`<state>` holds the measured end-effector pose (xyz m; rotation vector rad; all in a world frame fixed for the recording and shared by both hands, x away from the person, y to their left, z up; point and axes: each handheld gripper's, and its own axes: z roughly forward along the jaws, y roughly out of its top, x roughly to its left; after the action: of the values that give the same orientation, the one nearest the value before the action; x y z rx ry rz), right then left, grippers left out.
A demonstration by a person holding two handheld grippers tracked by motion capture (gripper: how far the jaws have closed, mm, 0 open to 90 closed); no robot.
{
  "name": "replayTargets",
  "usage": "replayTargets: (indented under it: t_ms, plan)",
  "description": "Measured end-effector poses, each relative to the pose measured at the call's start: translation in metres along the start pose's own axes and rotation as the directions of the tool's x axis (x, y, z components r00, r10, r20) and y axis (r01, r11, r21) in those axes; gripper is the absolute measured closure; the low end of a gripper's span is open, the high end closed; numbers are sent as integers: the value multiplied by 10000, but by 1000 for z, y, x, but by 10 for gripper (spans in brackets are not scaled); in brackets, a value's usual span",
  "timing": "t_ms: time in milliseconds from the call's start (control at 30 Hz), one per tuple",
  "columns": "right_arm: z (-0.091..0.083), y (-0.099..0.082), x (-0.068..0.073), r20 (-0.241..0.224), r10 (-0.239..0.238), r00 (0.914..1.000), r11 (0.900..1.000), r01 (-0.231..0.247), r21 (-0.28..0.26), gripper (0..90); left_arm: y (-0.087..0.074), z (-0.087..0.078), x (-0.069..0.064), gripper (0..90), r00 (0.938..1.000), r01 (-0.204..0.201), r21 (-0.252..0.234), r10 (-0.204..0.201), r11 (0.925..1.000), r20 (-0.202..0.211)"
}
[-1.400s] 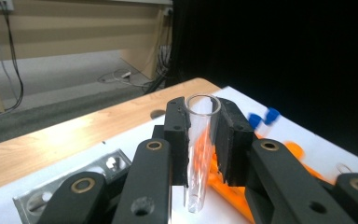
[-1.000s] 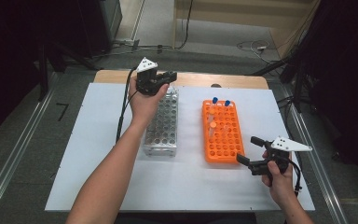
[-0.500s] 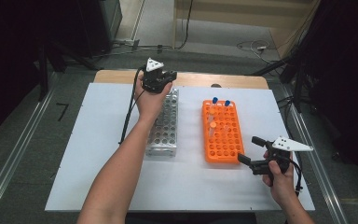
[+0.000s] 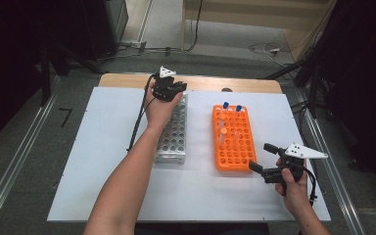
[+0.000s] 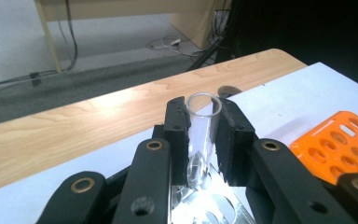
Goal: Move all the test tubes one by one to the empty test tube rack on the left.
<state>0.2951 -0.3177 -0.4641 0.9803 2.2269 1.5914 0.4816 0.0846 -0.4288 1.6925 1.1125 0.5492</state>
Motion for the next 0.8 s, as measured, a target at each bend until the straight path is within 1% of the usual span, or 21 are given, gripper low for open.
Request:
replayTargets:
  t_ms: [33, 67, 100, 200, 233, 267, 333, 400, 433, 467, 500, 533, 600, 633, 667, 700, 733, 800]
  plan:
    - [0, 0, 0, 8, -1, 10000, 10000, 1, 0, 0, 0, 0, 0, 759, 10000, 52, 34, -52, 10000, 28]
    - [0, 0, 0, 10, 1, 10000, 10000, -1, 1, 0, 1, -1, 1, 755, 9997, 230, 115, -231, 9997, 59]
    - [0, 0, 0, 10, 1, 10000, 10000, -1, 1, 0, 1, -1, 1, 750, 9997, 230, 115, -231, 9997, 59]
    - [1, 0, 0, -24, 1, 10000, 10000, -1, 8, 0, 1, -2, 2, 725, 9990, 376, 291, -383, 9989, 250]
    - [1, 0, -1, -41, -10, 10000, 10000, 10, 6, 0, 1, -3, 1, 702, 9989, 375, 323, -383, 9988, 252]
    - [1, 0, 0, -51, 19, 10000, 10000, -19, 37, 0, 1, -3, 1, 628, 9989, 378, 332, -387, 9987, 252]
    - [2, 0, 0, -71, 16, 10000, 10000, -15, 39, 0, 2, -5, 2, 616, 9986, 469, 360, -478, 9983, 232]
    - [2, 0, 0, -69, 6, 10000, 10000, -6, 54, 0, 3, -6, 2, 594, 9976, 606, 338, -616, 9976, 308]
    - [2, 0, 0, -69, 6, 10000, 10000, -6, 54, 0, 3, -8, 2, 594, 9975, 611, 337, -623, 9976, 332]
    - [2, 0, 0, -63, -4, 10000, 10000, 4, 41, 0, 4, -9, 2, 573, 9976, 583, 329, -594, 9978, 350]
    - [3, 0, -1, -66, 0, 10000, 10000, 0, 45, 0, 4, -11, 1, 568, 9971, 569, 289, -583, 9980, 487]
    - [3, 0, -1, -67, 6, 10000, 10000, -6, 57, 0, 4, -11, 1, 555, 9971, 569, 289, -583, 9980, 487]
    - [3, 0, -2, -70, -19, 10000, 10000, 19, 54, 0, 4, -16, -1, 524, 9960, 637, 133, -644, 9979, 621]
    - [3, 0, -2, -84, -11, 10000, 10000, 11, 55, 0, 4, -19, -2, 495, 9947, 702, 60, -705, 9975, 755]
    - [3, 0, -2, -90, 10, 10000, 10000, -10, 81, 0, 4, -22, -3, 443, 9940, 741, -11, -738, 9972, 802]
    - [4, 1, -3, -109, -23, 9999, 10000, 24, 92, 0, 3, -28, -6, 386, 9926, 775, -42, -768, 9970, 942]
    - [4, 1, -3, -90, -27, 10000, 9999, 28, 101, 0, 3, -28, -6, 339, 9926, 775, -42, -768, 9970, 942]
    - [6, 1, -4, -89, -23, 10000, 9999, 24, 99, 0, 3, -35, -9, 261, 9910, 762, -66, -750, 9971, 1107]
